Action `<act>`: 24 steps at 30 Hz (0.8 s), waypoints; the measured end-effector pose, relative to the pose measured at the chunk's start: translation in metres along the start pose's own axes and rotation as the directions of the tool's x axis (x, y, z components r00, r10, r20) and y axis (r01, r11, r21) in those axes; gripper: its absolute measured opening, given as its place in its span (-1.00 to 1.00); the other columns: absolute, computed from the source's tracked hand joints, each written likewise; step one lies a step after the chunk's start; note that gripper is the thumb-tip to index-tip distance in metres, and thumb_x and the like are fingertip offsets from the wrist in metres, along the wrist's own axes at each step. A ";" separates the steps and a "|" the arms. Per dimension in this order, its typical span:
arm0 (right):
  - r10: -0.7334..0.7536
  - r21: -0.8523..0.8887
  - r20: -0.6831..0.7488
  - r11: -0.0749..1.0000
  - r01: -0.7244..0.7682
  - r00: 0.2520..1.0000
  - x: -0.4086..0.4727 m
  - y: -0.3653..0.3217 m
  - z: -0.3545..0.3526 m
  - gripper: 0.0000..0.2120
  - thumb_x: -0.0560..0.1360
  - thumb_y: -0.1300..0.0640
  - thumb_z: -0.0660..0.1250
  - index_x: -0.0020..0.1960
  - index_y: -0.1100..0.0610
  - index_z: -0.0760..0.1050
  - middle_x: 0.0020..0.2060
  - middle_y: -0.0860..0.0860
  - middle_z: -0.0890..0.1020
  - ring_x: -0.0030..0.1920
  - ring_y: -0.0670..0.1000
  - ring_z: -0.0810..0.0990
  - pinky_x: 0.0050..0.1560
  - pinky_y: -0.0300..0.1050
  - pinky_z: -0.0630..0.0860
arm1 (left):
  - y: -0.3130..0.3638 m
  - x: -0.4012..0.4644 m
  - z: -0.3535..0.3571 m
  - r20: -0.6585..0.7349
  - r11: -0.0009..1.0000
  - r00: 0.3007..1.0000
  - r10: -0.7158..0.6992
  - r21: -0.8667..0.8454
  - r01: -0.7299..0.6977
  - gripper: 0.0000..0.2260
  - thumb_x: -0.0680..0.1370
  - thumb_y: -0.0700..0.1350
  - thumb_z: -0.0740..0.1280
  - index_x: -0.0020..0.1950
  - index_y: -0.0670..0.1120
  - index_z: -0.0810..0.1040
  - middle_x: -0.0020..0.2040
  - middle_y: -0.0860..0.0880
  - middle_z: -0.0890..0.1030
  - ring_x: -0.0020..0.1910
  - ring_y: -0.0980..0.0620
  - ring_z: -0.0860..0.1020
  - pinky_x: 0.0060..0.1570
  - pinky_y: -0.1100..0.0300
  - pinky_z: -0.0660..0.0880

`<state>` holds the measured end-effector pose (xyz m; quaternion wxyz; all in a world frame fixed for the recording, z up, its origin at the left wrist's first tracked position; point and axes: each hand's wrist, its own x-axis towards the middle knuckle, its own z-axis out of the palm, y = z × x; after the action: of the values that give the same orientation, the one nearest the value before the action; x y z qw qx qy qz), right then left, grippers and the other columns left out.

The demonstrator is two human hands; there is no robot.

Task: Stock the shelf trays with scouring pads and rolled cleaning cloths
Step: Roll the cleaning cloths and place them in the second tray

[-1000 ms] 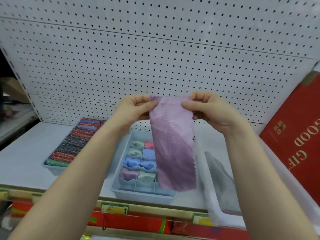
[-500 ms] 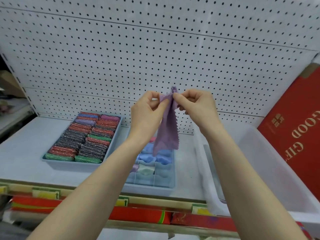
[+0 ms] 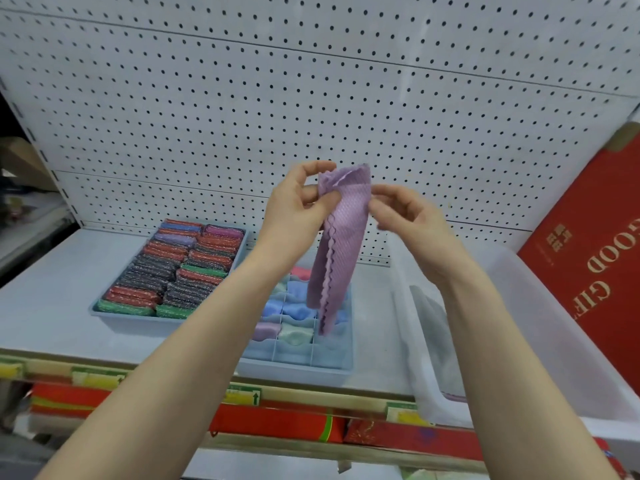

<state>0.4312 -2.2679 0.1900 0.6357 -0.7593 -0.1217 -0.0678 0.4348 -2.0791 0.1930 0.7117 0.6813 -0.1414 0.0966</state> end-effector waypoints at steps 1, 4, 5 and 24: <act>0.035 0.010 0.133 0.999 -0.037 0.991 -0.002 0.008 0.000 -0.72 0.55 0.16 0.37 0.25 0.09 0.53 0.12 0.03 0.66 0.14 -0.07 0.61 0.16 -0.15 0.50 | 0.004 0.002 -0.002 0.018 0.998 1.000 -0.008 -0.064 0.009 -0.72 0.55 -0.31 0.32 0.15 0.04 0.50 -0.20 0.02 0.71 -0.19 -0.03 0.61 -0.07 -0.04 0.58; 0.066 0.063 0.351 0.994 -0.093 0.934 -0.008 0.028 0.010 -0.68 0.53 0.21 0.36 0.28 0.21 0.52 0.18 0.12 0.63 0.19 0.07 0.59 0.30 0.01 0.48 | 0.015 0.007 -0.006 0.039 0.977 0.999 -0.033 -0.210 0.041 -0.74 0.58 -0.35 0.28 0.19 -0.06 0.46 -0.23 0.03 0.69 -0.25 0.04 0.62 -0.21 0.15 0.57; 0.069 0.099 0.342 0.989 -0.109 0.937 -0.009 0.029 0.015 -0.70 0.51 0.21 0.38 0.23 0.23 0.56 0.13 0.13 0.65 0.13 0.08 0.61 0.28 0.04 0.50 | 0.018 0.009 -0.008 0.035 0.971 0.999 -0.042 -0.234 0.049 -0.75 0.58 -0.34 0.28 0.20 -0.08 0.47 -0.22 0.02 0.69 -0.25 0.05 0.62 -0.22 0.18 0.57; -0.064 0.132 -0.033 0.989 0.067 0.997 -0.007 0.027 0.021 -0.73 0.48 0.50 0.27 -0.02 0.25 0.68 -0.09 0.11 0.69 -0.05 0.02 0.64 0.02 -0.06 0.58 | -0.042 -0.012 0.000 0.017 0.948 0.958 -0.287 -0.139 0.286 -0.83 0.50 -0.35 0.39 -0.15 -0.09 0.64 -0.25 0.01 0.66 -0.32 0.03 0.60 -0.19 0.10 0.53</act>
<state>0.4310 -2.2524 0.1586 0.6840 -0.7098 -0.1419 -0.0911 0.4371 -2.0802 0.1494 0.7645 0.6427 -0.0461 -0.0167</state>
